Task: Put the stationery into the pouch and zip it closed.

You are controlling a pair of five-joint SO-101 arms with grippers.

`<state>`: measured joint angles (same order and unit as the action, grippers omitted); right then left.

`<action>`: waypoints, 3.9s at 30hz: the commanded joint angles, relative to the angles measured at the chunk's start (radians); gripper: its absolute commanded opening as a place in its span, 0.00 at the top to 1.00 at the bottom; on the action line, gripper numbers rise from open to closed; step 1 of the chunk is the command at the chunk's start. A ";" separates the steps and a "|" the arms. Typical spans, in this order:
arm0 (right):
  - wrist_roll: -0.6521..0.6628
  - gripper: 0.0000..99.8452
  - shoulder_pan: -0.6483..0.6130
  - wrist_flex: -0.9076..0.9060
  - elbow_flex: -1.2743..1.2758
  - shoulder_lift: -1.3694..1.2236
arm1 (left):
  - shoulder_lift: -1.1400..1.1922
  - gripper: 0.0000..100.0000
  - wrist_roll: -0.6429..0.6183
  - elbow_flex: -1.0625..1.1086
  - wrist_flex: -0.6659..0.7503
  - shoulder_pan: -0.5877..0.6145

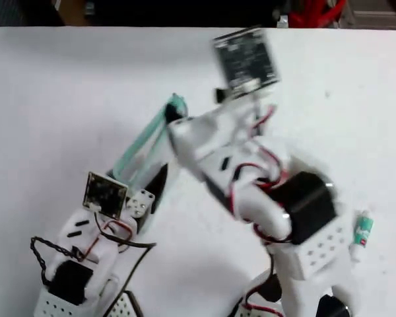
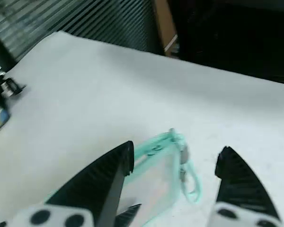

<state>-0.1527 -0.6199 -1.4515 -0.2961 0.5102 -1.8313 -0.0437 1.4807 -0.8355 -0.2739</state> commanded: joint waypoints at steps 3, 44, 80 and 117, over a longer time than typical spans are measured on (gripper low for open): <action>-0.003 0.73 0.386 -0.054 -0.044 -0.001 | 0.002 0.82 -0.005 -0.006 0.002 0.008; 0.110 0.98 0.912 0.085 0.450 -0.608 | 0.002 0.82 -0.009 0.000 -0.006 0.001; 0.222 0.98 -0.228 0.275 0.190 -0.031 | 0.002 0.77 -0.011 -0.063 -0.091 0.027; 0.229 0.75 -0.196 0.415 0.681 0.278 | 0.002 0.77 -0.012 -0.063 -0.078 0.041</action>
<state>0.0652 -0.8332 -1.0280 0.3821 0.7434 -1.8190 -0.0437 1.4745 -0.9260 -0.2417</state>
